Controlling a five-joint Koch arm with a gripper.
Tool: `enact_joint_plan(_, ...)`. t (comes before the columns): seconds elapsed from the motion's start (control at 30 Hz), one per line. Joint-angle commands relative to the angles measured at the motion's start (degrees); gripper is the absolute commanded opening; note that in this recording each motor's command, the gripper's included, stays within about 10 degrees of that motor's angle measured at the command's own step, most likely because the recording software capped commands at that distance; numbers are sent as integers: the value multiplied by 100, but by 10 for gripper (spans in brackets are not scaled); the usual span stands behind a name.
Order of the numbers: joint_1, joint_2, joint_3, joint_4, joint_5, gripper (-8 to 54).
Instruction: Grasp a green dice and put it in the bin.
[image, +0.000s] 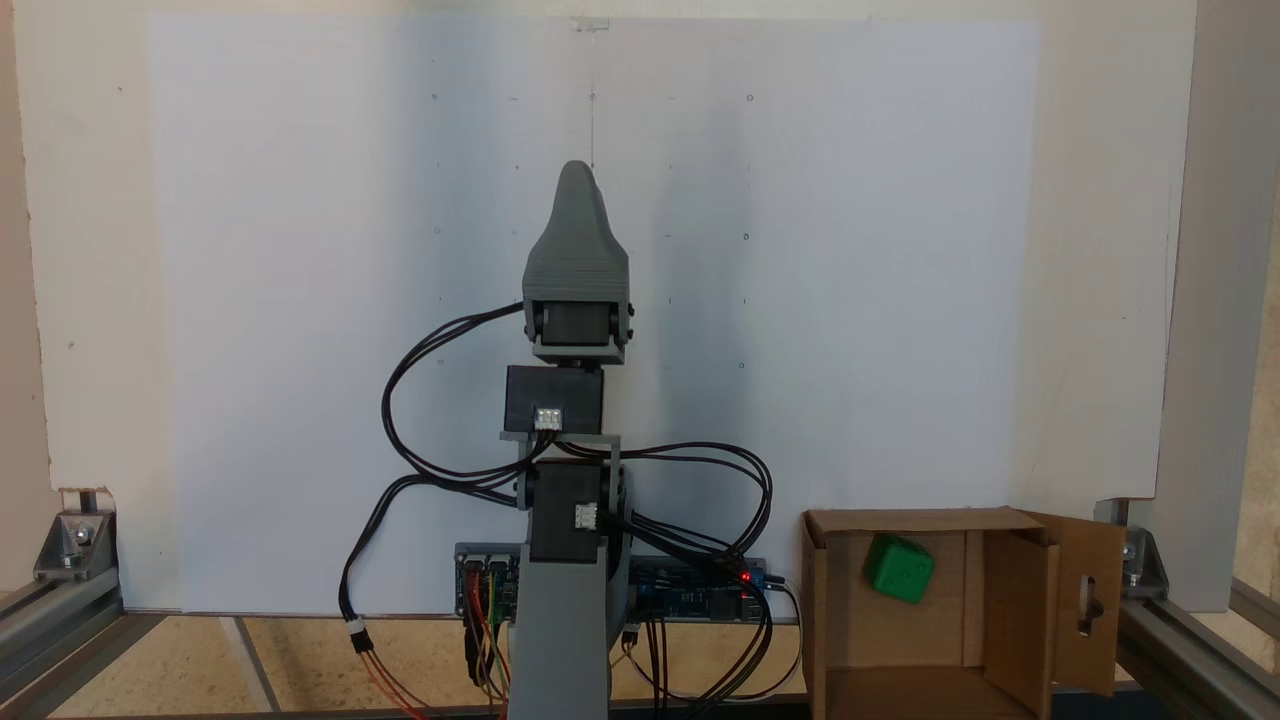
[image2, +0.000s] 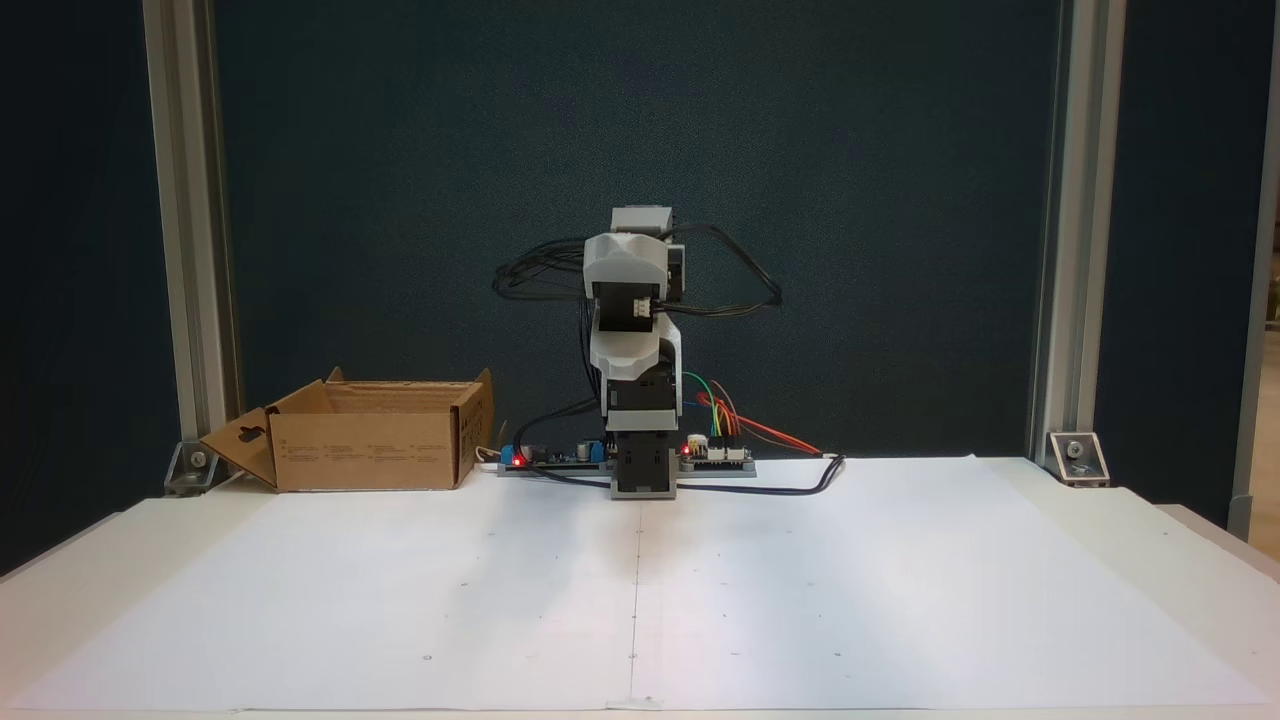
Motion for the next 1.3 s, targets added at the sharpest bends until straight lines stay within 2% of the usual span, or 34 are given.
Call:
enact_joint_plan(0.0, 18, 686, 18, -947, 149, 448)
enact_joint_plan(0.57, 18, 677, 2399, -4254, 105, 439)
enact_joint_plan(0.9, 18, 668, 3428, -4447, 114, 439)
enact_joint_plan(1.27, 35, 659, 3762, -4438, 114, 439)
